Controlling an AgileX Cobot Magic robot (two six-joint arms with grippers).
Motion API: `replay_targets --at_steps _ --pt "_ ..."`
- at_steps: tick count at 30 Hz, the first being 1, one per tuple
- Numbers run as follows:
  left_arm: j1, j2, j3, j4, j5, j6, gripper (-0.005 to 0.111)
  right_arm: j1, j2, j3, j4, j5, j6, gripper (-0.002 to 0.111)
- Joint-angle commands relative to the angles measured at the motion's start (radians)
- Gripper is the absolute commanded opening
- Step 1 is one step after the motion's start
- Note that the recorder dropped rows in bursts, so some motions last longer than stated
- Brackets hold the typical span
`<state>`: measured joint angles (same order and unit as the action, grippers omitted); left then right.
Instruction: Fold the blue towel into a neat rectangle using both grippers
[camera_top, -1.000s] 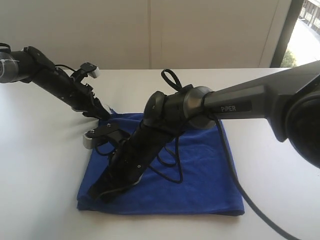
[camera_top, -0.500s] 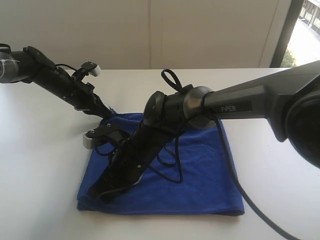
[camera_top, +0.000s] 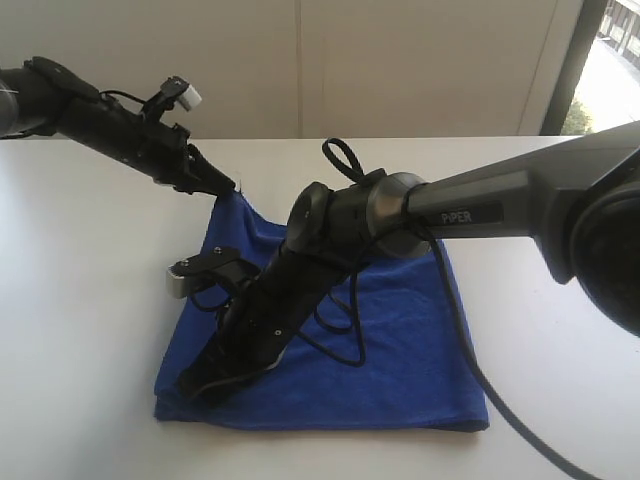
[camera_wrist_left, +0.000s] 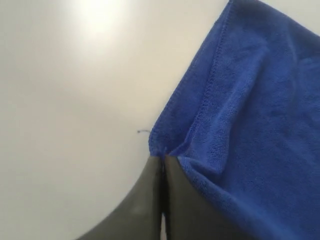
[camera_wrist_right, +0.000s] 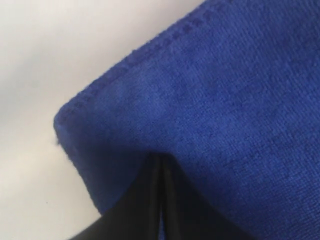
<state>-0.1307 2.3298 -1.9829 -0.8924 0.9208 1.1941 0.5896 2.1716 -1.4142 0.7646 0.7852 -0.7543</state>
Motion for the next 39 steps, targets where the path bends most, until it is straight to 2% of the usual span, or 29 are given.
replay_targets --at_steps 1,6,9,11,13,15,22,35,37,39 --pt "0.001 -0.046 -0.003 -0.033 0.049 0.039 0.0 0.008 0.024 0.008 -0.05 0.025 0.006 0.0" --pt "0.001 -0.054 -0.003 -0.171 0.185 0.171 0.0 0.008 0.024 0.008 -0.067 0.025 0.016 0.0" --pt "0.001 -0.054 -0.003 -0.104 0.112 0.146 0.0 0.008 0.024 0.008 -0.088 0.025 0.034 0.0" --pt "0.001 -0.054 -0.003 -0.006 0.012 0.044 0.0 0.008 0.024 0.008 -0.088 0.027 0.034 0.0" --pt "0.001 -0.054 -0.003 0.134 -0.1 -0.132 0.0 0.008 0.024 0.008 -0.088 0.029 0.037 0.0" --pt "0.001 -0.054 -0.003 0.204 -0.142 -0.235 0.0 0.008 0.024 0.008 -0.088 0.029 0.037 0.0" --pt "0.0 -0.054 -0.003 0.186 -0.087 -0.219 0.0 0.008 0.024 0.008 -0.088 0.029 0.037 0.0" --pt "0.0 -0.001 -0.001 0.263 -0.129 -0.234 0.0 0.008 0.024 0.008 -0.088 0.043 0.042 0.0" --pt "0.0 0.018 -0.001 0.266 -0.156 -0.24 0.003 0.008 0.024 0.008 -0.088 0.043 0.042 0.0" --pt "0.0 0.033 -0.001 0.266 -0.178 -0.24 0.012 0.008 0.024 0.008 -0.088 0.045 0.043 0.0"
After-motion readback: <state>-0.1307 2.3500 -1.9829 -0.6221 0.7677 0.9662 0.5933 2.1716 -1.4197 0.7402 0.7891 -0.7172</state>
